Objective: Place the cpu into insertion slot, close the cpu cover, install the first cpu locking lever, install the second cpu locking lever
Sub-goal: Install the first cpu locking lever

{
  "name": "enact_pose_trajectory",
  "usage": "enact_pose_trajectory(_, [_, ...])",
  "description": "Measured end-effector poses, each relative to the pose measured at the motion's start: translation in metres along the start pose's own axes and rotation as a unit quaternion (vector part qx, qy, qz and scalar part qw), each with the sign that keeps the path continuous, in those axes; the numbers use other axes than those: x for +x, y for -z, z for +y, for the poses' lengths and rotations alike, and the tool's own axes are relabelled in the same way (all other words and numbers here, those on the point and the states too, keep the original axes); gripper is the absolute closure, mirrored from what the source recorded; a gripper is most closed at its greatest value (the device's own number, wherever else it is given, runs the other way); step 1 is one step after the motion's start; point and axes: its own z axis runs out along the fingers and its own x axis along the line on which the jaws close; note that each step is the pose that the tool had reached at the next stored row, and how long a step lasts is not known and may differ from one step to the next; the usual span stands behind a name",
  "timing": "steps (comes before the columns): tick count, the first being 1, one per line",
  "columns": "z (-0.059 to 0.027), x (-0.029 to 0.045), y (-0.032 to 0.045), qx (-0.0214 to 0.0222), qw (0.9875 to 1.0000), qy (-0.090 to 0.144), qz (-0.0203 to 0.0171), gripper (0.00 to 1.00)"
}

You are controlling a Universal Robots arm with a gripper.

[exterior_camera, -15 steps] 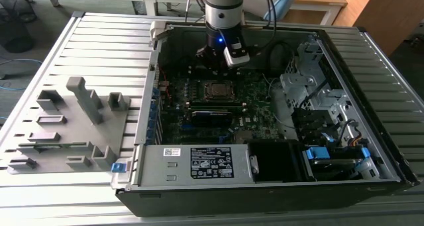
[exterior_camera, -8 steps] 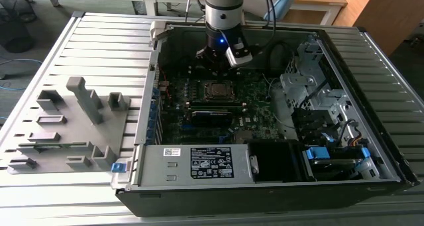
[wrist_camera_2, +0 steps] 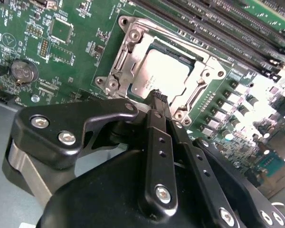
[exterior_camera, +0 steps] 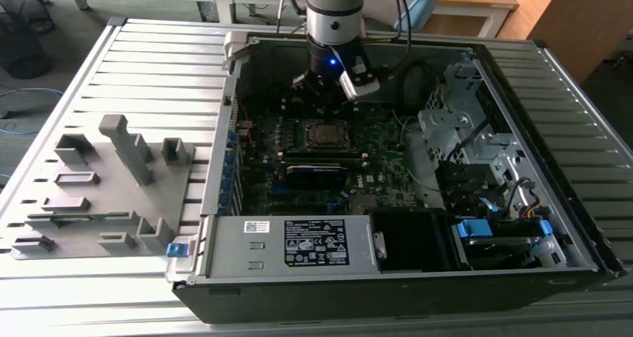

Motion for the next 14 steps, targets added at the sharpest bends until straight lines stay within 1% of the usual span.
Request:
enact_pose_trajectory(8, [-0.0122,-0.0008,0.0000,-0.0002,1.0000,0.003,0.0000,0.90])
enact_pose_trajectory(14, [-0.0131,-0.0020,-0.0002,-0.0003,1.0000,0.003,0.0000,0.90])
